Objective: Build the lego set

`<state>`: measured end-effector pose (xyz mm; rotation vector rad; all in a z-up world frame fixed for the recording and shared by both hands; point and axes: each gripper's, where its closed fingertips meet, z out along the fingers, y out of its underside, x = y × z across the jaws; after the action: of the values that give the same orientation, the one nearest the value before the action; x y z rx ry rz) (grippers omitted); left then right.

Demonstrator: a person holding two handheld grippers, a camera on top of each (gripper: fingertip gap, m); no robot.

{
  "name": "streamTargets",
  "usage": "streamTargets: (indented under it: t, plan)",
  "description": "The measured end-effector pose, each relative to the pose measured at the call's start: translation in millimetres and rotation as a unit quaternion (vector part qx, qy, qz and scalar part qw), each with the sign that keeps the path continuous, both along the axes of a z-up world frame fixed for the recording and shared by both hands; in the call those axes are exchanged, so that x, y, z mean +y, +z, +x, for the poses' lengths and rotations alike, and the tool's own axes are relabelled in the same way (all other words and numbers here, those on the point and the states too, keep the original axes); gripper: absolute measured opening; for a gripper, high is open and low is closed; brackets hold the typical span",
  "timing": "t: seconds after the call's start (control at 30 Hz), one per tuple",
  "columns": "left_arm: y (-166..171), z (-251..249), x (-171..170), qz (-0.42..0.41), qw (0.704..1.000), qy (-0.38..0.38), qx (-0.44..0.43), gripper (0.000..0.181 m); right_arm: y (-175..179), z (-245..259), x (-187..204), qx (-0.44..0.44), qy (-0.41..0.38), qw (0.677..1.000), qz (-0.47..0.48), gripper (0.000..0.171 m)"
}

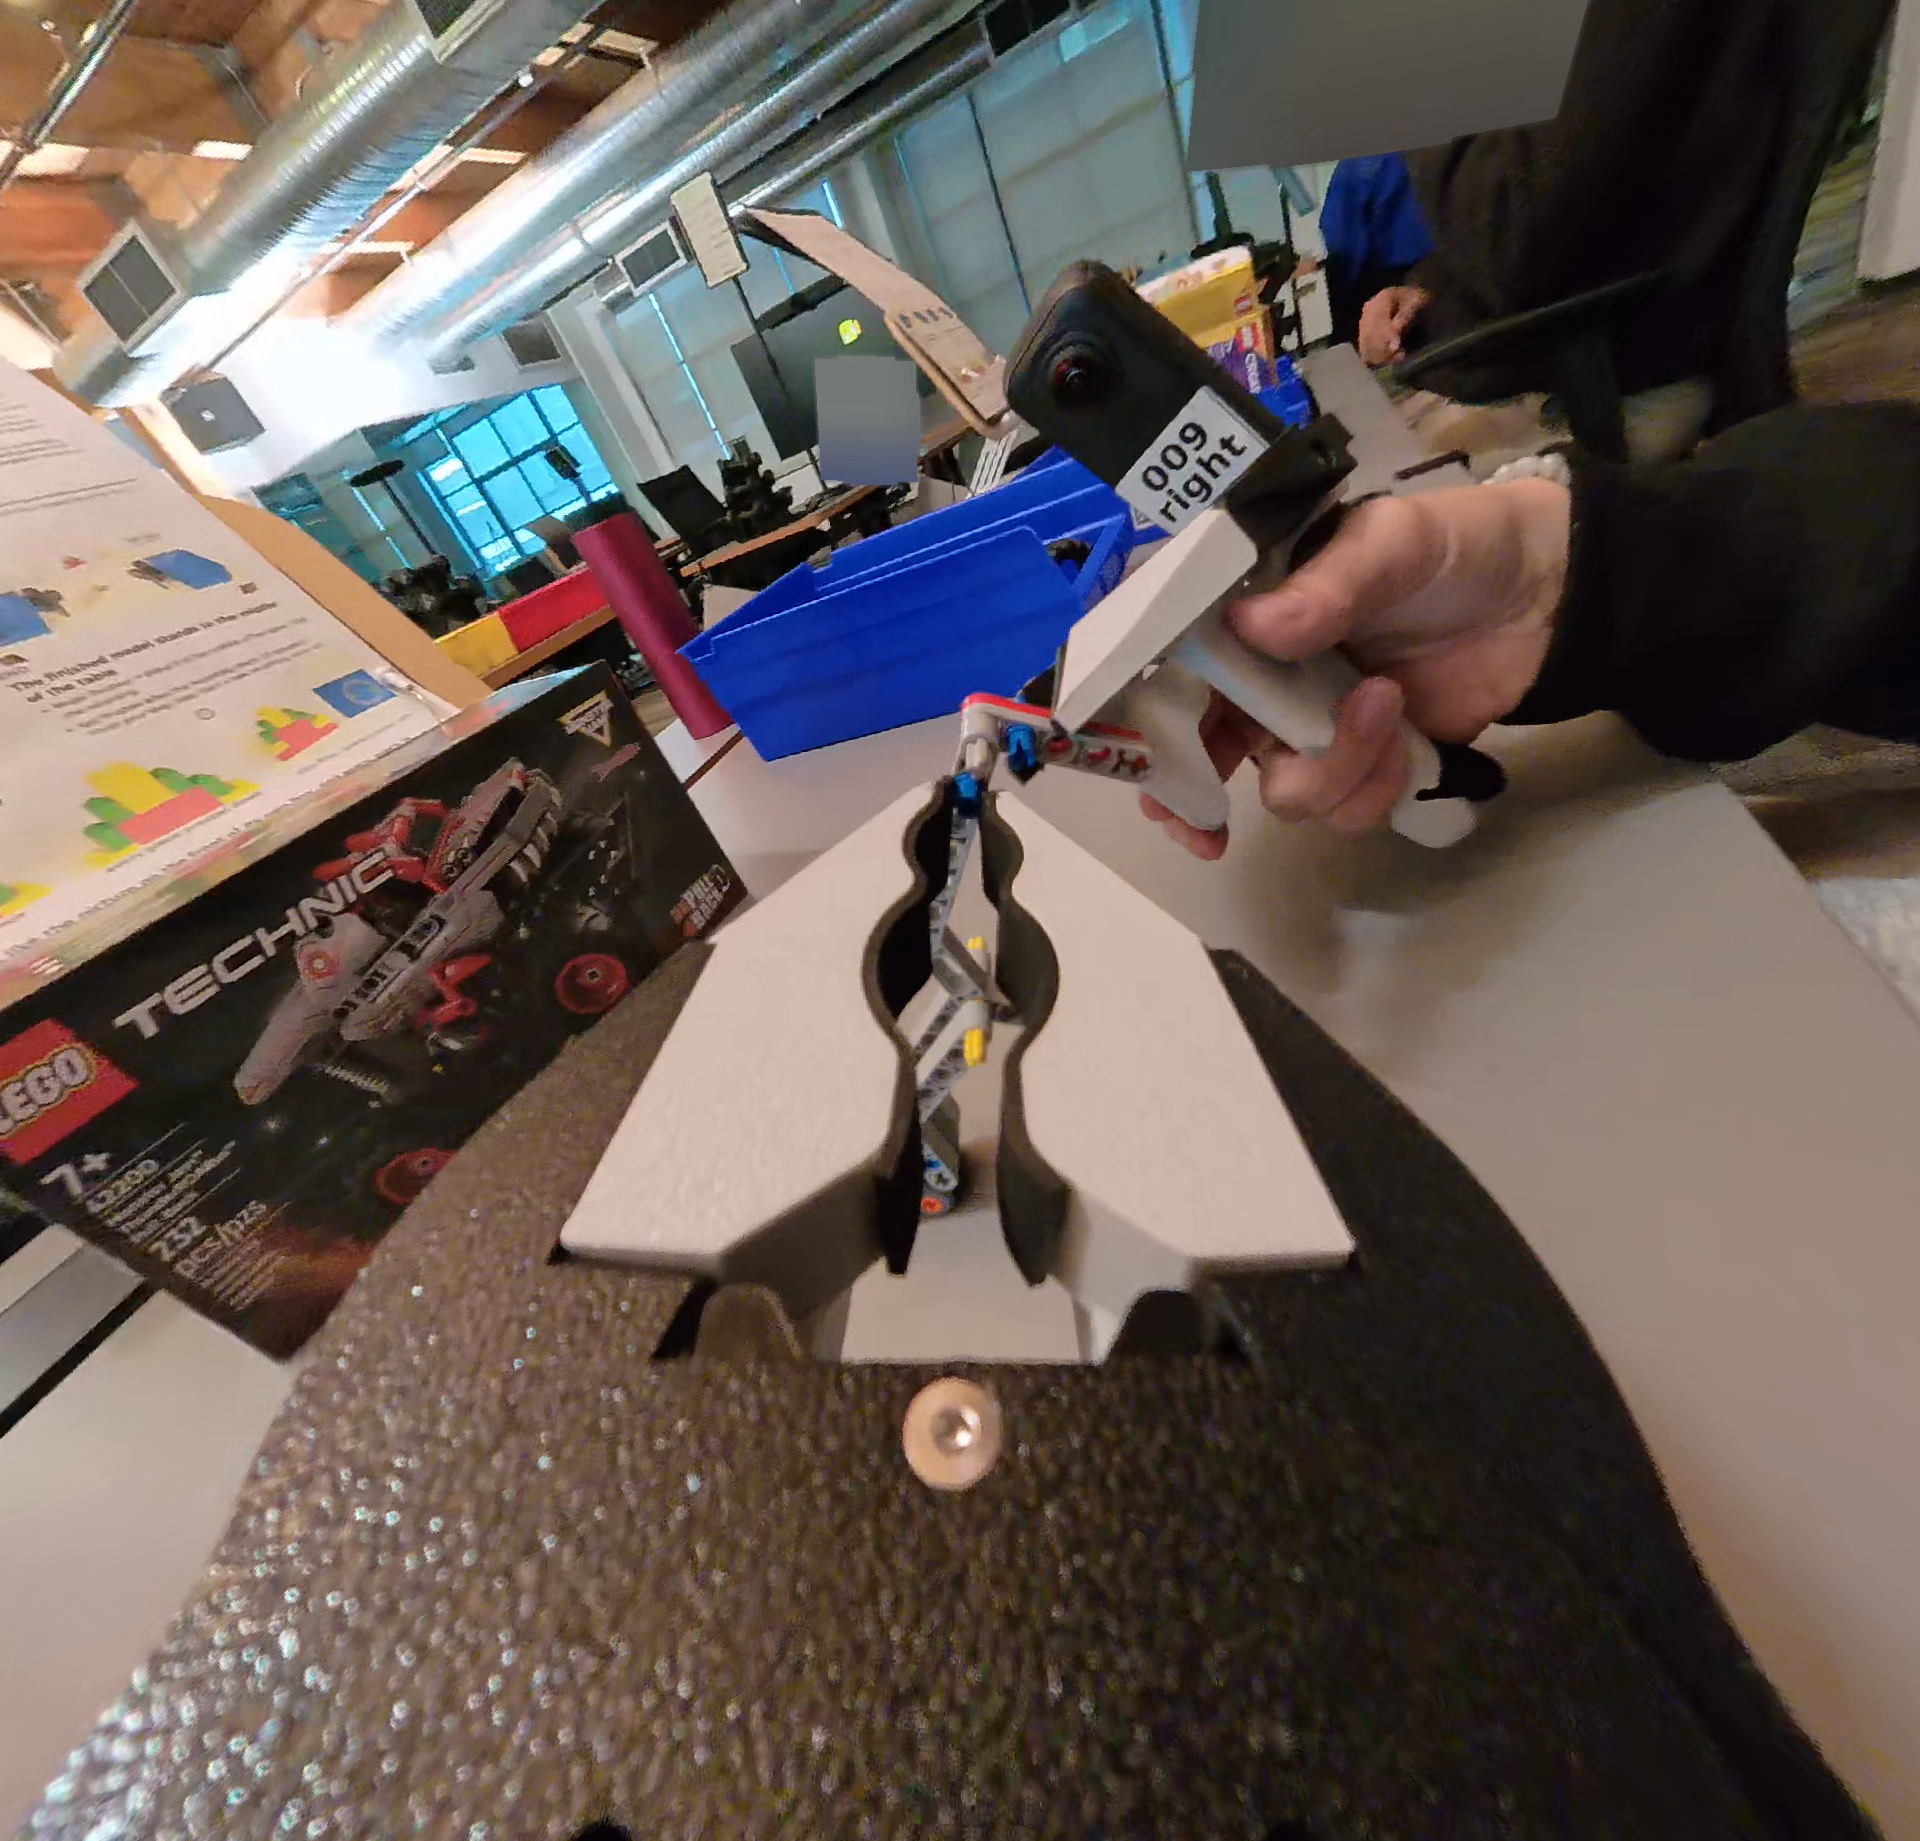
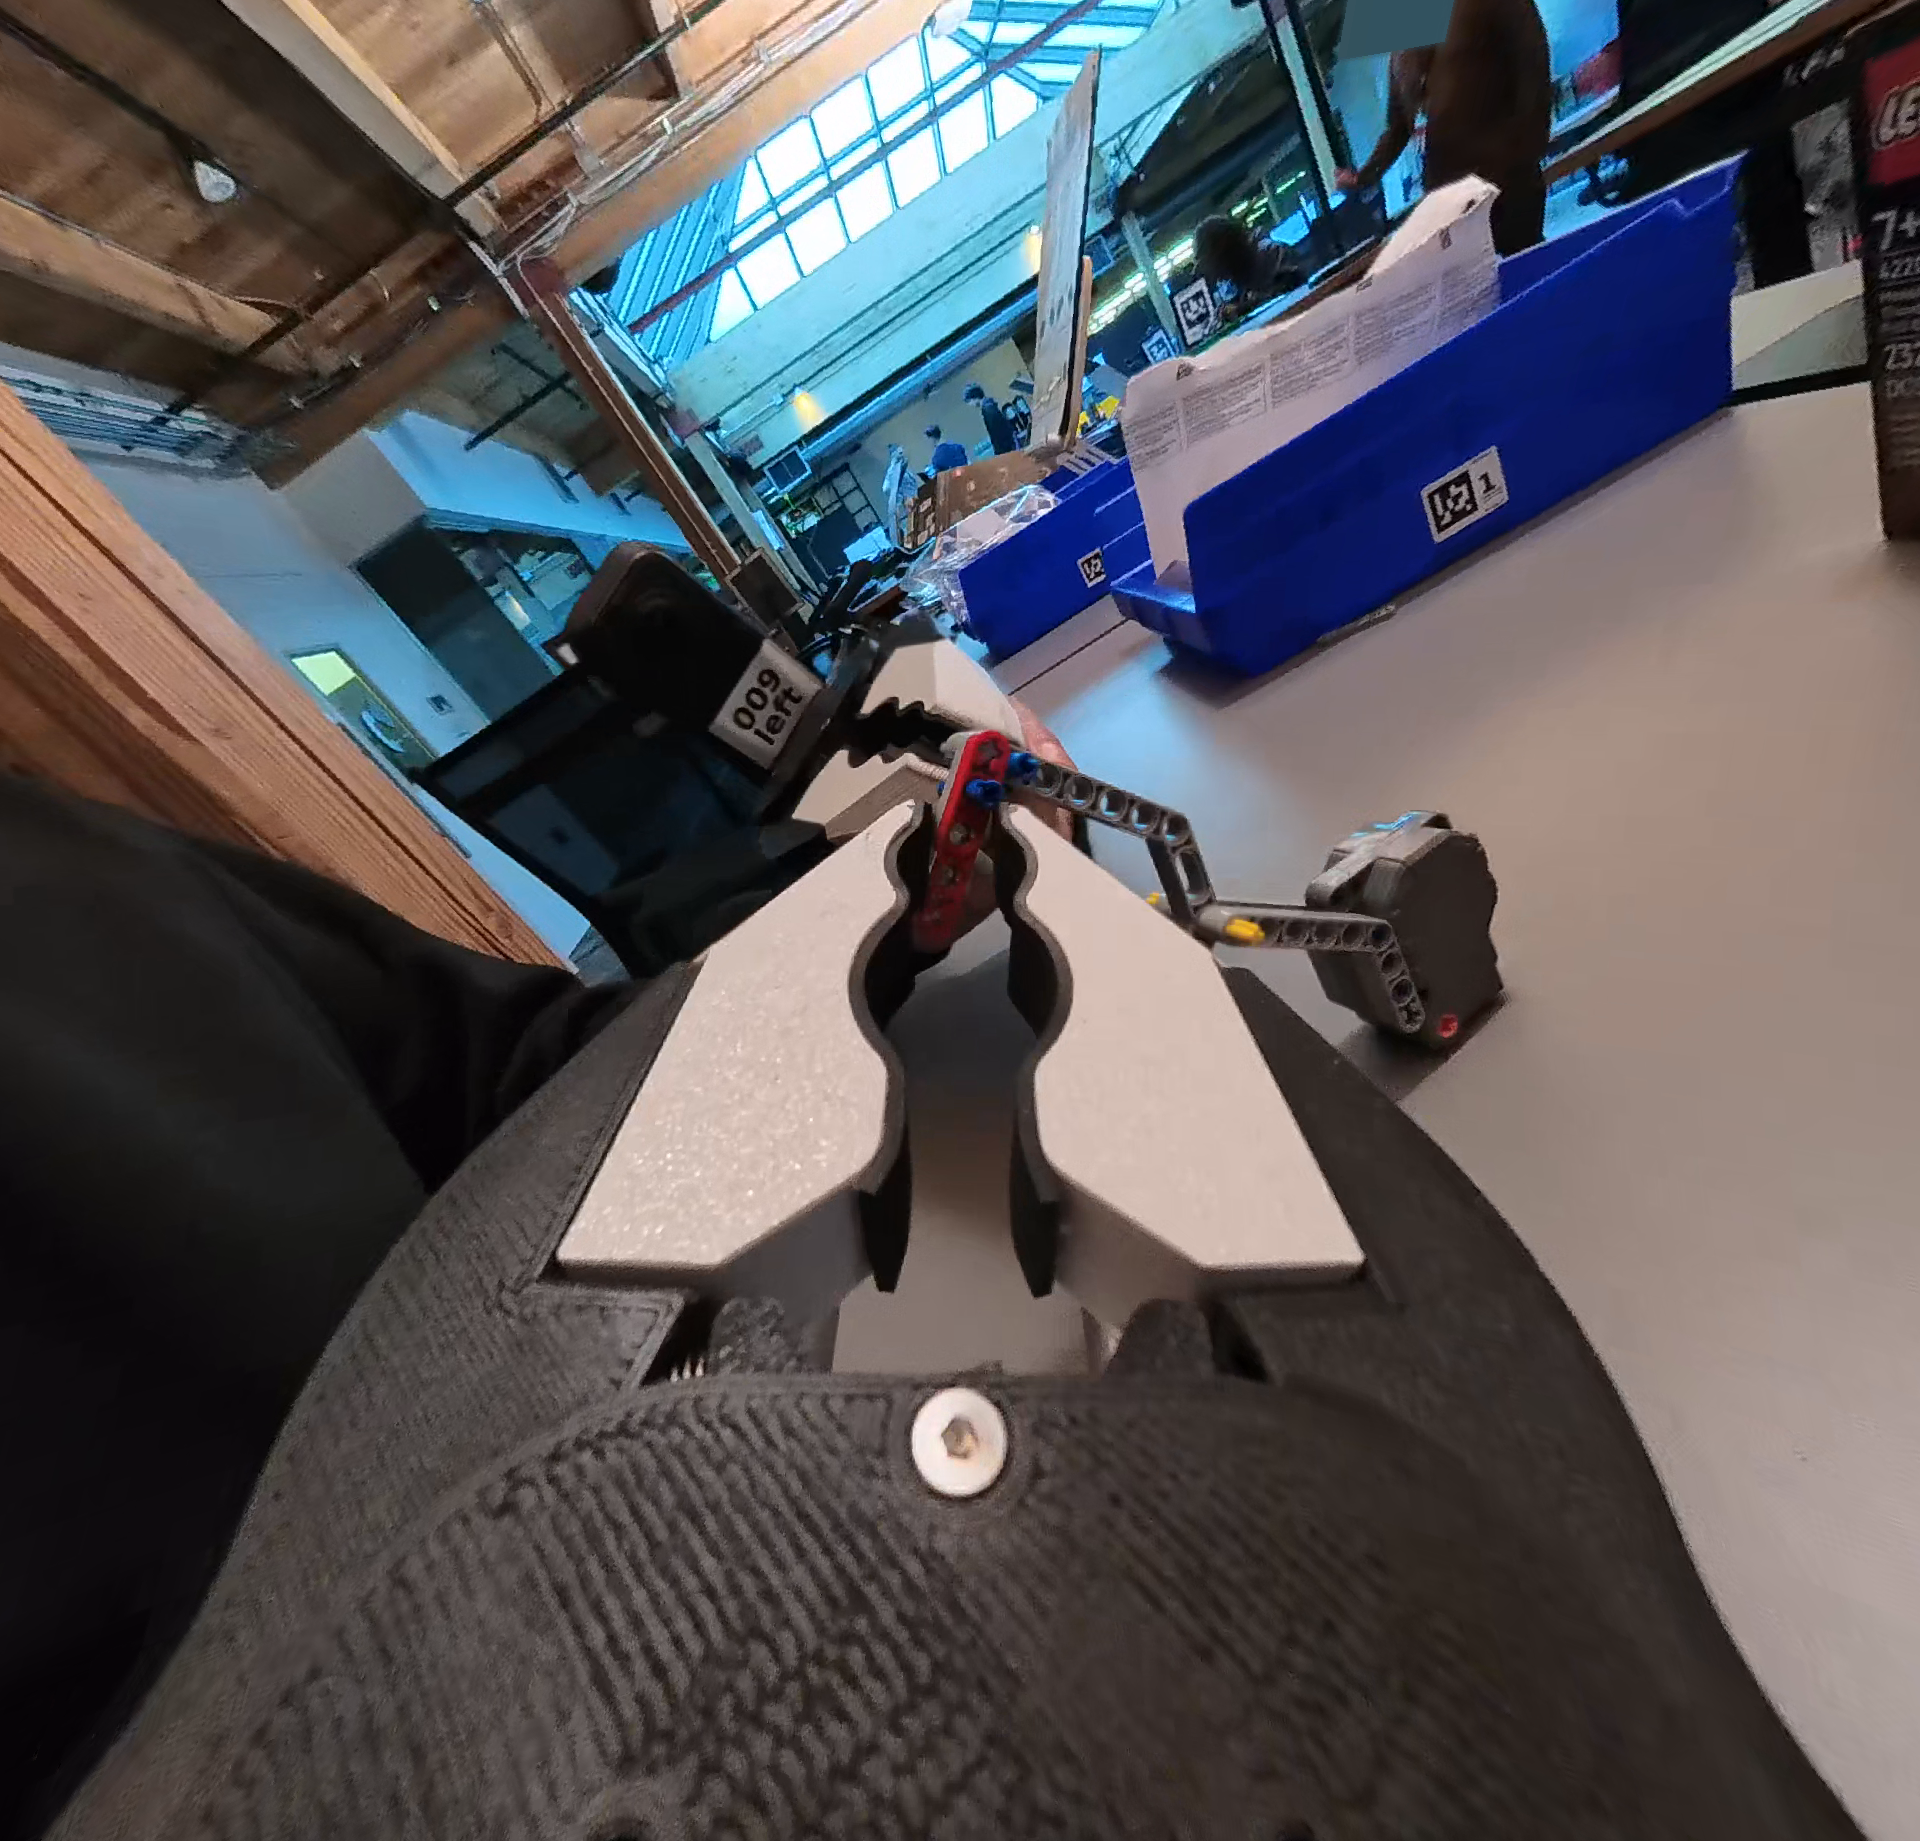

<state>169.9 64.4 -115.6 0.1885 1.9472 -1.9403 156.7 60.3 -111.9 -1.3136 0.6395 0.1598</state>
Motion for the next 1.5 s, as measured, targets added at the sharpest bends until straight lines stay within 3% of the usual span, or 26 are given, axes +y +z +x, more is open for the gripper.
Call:
streamTargets:
  t: [0.27,0.57,0.83,1.17,1.5]
  plan:
    - [0,-3,5,-0.001,1.0,-0.019,0.005,0.001,0,-3,4,0.009,0.021,1.0,0.013,0.007]
    - [2,-6,4,0.004,1.0,-0.023,-0.005,0.001,1,-6,1,-0.016,-0.009,1.0,-0.008,0.006]
    - [17,-10,1,0.001,0.996,0.022,-0.091,0.014,7,-2,-2,0.018,-0.018,0.999,0.048,0.006]
    - [13,-13,-5,0.107,0.954,0.086,-0.266,0.012,6,-6,-1,0.04,0.002,0.998,0.049,0.006]
    - [8,-7,-6,0.144,0.953,0.105,-0.243,0.011,5,-5,1,0.034,-0.014,0.998,0.042,0.006]
